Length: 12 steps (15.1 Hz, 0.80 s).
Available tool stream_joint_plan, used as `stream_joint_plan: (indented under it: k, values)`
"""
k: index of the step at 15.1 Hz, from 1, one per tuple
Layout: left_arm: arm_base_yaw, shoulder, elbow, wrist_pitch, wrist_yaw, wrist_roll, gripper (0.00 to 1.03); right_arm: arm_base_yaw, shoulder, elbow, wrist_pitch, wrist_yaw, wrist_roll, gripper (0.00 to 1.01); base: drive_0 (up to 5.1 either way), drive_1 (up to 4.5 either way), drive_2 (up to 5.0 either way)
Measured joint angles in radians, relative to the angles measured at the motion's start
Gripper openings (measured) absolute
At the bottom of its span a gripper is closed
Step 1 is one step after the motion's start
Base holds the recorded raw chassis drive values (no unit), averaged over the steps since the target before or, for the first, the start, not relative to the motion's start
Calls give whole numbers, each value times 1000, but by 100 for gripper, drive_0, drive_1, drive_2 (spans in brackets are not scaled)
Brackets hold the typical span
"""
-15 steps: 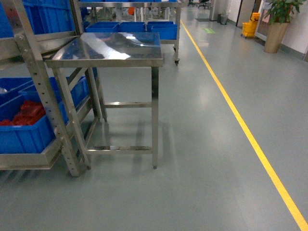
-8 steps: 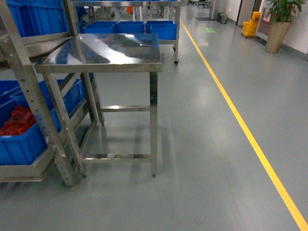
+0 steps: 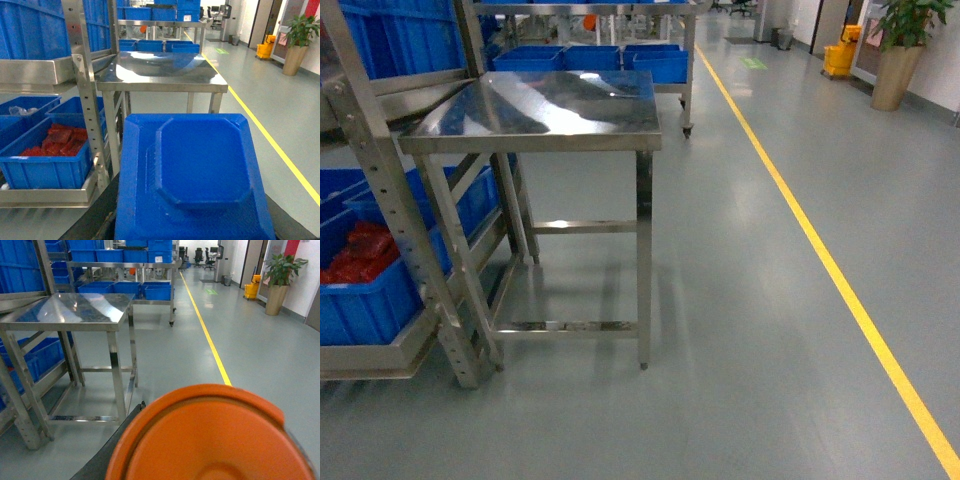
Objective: Sort blue parts and orange caps into right shelf containers
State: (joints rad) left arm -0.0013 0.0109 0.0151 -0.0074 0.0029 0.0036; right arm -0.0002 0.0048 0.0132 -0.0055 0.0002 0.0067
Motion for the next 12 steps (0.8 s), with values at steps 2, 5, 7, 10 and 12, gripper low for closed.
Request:
stream_joint_plan:
  k: [2,5,7,10,12]
  values:
    - [0,0,0,1,-2,0,43,0,0,0,-1,0,0,44,-247,338,-95]
    - [0,0,0,2,-3,0,43,0,0,0,3,0,0,44,-486,250,250]
    - [0,0,0,-2,-3,0,43,0,0,0,-2,0,0,44,-486,250,250]
    - [0,0,0,3,-3,0,43,0,0,0,0,0,0,44,-486,250,250]
    - [0,0,0,1,-3,0,43,0,0,0,0,0,0,44,-486,250,250]
